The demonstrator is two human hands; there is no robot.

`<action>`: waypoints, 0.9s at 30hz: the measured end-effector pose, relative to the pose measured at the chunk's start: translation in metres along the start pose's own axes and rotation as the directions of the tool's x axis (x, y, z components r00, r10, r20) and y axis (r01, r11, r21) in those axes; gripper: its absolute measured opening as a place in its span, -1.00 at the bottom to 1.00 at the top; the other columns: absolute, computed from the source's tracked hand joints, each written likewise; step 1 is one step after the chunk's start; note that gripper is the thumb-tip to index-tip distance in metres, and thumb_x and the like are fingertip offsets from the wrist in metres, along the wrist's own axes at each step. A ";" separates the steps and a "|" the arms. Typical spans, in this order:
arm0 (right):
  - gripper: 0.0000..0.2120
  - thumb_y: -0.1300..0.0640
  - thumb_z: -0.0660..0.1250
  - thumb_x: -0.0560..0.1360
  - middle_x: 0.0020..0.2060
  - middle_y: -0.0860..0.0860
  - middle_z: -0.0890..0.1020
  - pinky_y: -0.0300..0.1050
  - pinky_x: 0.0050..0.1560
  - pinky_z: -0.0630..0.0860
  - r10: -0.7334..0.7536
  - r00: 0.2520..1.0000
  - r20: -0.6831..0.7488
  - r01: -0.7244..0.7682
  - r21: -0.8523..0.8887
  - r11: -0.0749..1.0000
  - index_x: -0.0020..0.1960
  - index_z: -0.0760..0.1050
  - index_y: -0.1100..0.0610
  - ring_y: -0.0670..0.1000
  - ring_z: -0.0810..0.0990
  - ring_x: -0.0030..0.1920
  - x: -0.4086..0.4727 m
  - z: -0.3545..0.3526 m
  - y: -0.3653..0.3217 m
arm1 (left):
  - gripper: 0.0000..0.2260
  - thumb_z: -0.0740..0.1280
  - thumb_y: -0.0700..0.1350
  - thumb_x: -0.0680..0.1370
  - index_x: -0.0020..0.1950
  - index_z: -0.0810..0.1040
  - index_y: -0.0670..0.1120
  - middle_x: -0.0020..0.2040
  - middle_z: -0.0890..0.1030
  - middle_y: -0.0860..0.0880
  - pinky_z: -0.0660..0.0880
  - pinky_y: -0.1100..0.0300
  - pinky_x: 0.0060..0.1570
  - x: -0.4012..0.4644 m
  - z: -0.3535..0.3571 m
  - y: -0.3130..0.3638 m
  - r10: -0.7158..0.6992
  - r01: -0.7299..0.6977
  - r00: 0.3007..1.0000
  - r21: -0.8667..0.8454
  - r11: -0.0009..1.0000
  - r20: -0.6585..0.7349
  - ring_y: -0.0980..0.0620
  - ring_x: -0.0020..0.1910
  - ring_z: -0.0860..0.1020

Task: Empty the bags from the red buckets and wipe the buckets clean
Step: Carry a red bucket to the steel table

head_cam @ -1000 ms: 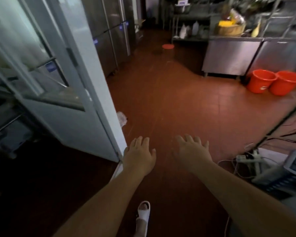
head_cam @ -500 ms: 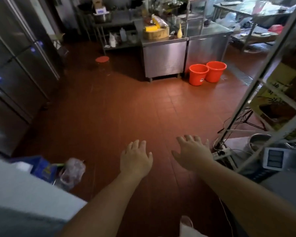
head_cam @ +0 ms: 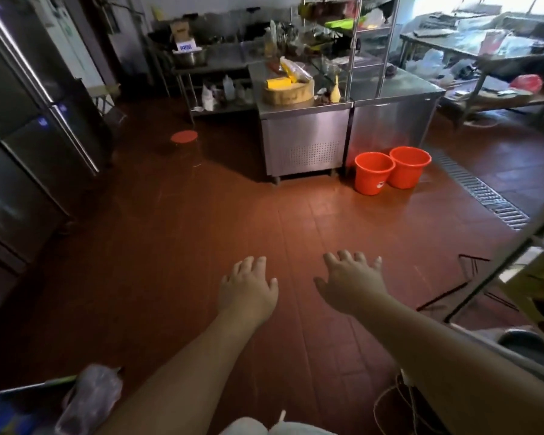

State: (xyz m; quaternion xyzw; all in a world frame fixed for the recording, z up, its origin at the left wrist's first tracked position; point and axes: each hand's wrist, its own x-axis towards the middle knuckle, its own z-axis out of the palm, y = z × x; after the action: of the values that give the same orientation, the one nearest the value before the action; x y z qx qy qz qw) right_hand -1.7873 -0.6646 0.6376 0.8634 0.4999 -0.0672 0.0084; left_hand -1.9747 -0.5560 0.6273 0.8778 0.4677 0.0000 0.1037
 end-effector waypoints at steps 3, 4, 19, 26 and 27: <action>-0.35 -0.39 -0.01 0.50 0.47 0.01 0.35 0.49 0.41 0.06 0.000 1.000 -0.024 0.001 0.005 1.000 0.50 0.19 -0.11 0.20 0.24 0.49 0.067 -0.006 0.003 | -0.42 0.07 0.21 0.67 0.67 0.17 0.04 0.66 0.23 -0.04 0.21 -0.11 0.56 0.071 -0.010 0.007 0.012 -0.012 1.000 0.001 1.000 -0.019 -0.07 0.63 0.18; -0.36 -0.39 -0.01 0.50 0.46 0.01 0.35 0.50 0.40 0.06 0.001 1.000 -0.027 -0.001 0.004 1.000 0.49 0.19 -0.11 0.20 0.24 0.48 0.091 -0.008 0.004 | -0.42 0.07 0.22 0.67 0.66 0.17 0.04 0.66 0.23 -0.03 0.22 -0.11 0.56 0.097 -0.011 0.008 0.015 -0.015 1.000 0.001 1.000 -0.019 -0.06 0.63 0.18; -0.38 -0.36 -0.05 0.49 0.49 0.00 0.32 0.51 0.39 -0.03 0.402 0.915 -0.037 -0.398 0.083 0.914 0.47 0.21 -0.13 0.17 0.20 0.51 0.414 -0.051 0.103 | -0.46 0.09 0.20 0.67 0.63 0.23 0.05 0.60 0.32 0.01 0.28 -0.11 0.47 0.523 -0.038 0.086 0.301 -0.303 0.952 0.028 0.953 0.061 -0.06 0.56 0.29; -0.39 -0.31 0.00 0.52 0.42 0.05 0.43 0.19 0.52 0.10 0.504 0.856 -0.114 -0.497 0.084 0.864 0.45 0.32 -0.03 0.11 0.30 0.46 0.507 -0.045 0.208 | -0.46 0.10 0.21 0.66 0.62 0.24 0.07 0.57 0.35 0.04 0.28 -0.06 0.43 0.653 -0.013 0.201 0.502 -0.512 0.858 0.084 0.855 0.110 -0.04 0.53 0.31; -0.40 -0.30 0.01 0.52 0.40 0.06 0.45 0.15 0.51 0.13 0.508 0.853 -0.122 -0.501 0.088 0.861 0.44 0.33 -0.01 0.12 0.32 0.44 0.524 -0.043 0.226 | -0.46 0.10 0.21 0.66 0.62 0.24 0.07 0.57 0.35 0.03 0.28 -0.06 0.44 0.671 -0.009 0.217 0.520 -0.529 0.847 0.088 0.844 0.106 -0.04 0.54 0.31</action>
State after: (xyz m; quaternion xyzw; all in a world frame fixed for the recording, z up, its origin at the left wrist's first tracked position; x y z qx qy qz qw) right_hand -1.3301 -0.3225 0.6032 0.9667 0.2534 -0.0149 -0.0326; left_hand -1.4199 -0.1210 0.6104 0.9759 0.2047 -0.0324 0.0679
